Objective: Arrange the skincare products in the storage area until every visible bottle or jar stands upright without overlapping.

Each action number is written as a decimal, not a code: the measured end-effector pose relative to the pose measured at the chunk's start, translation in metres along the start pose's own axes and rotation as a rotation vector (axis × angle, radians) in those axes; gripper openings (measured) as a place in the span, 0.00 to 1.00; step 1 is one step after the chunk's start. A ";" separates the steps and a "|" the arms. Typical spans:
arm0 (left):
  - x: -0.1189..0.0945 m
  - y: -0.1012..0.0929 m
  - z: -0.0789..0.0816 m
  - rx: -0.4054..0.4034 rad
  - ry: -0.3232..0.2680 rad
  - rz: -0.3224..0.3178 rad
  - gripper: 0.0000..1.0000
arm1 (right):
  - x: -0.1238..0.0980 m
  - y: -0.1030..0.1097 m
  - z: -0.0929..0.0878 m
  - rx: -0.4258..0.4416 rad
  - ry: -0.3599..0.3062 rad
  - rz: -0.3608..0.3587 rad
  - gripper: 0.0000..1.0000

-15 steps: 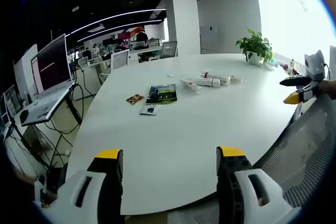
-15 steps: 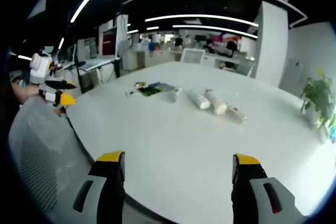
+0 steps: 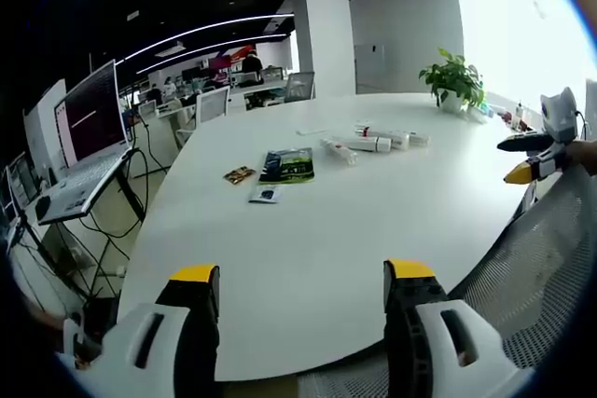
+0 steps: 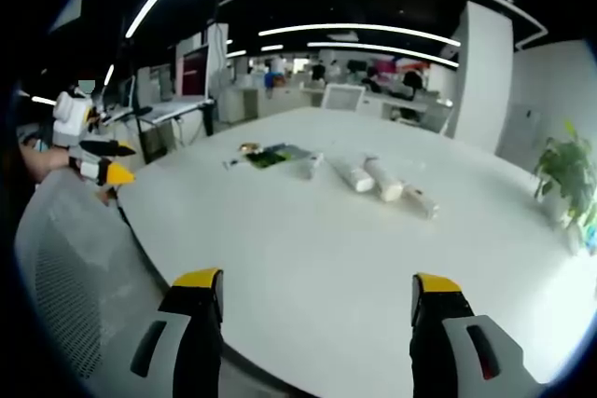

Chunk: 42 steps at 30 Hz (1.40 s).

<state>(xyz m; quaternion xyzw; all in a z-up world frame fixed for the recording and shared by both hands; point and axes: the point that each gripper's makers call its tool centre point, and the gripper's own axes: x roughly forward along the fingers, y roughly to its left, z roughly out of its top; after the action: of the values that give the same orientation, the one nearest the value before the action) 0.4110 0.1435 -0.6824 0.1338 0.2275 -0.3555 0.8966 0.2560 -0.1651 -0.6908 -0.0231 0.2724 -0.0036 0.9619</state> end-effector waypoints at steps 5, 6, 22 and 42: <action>0.000 0.000 0.000 0.001 0.002 0.001 0.65 | 0.000 0.000 -0.001 0.000 0.002 0.002 0.87; 0.000 0.000 -0.001 0.002 0.004 0.001 0.65 | 0.000 0.000 -0.001 0.000 0.002 0.003 0.87; -0.003 -0.003 0.005 0.051 0.005 -0.017 0.71 | 0.000 -0.002 -0.001 -0.010 0.007 -0.006 0.88; 0.000 -0.003 -0.002 0.010 0.014 -0.042 0.61 | 0.011 -0.009 0.007 -0.018 0.087 0.030 0.91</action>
<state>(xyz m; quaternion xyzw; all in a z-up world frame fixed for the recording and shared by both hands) 0.4085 0.1420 -0.6842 0.1358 0.2347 -0.3742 0.8868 0.2693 -0.1740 -0.6899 -0.0277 0.3143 0.0123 0.9488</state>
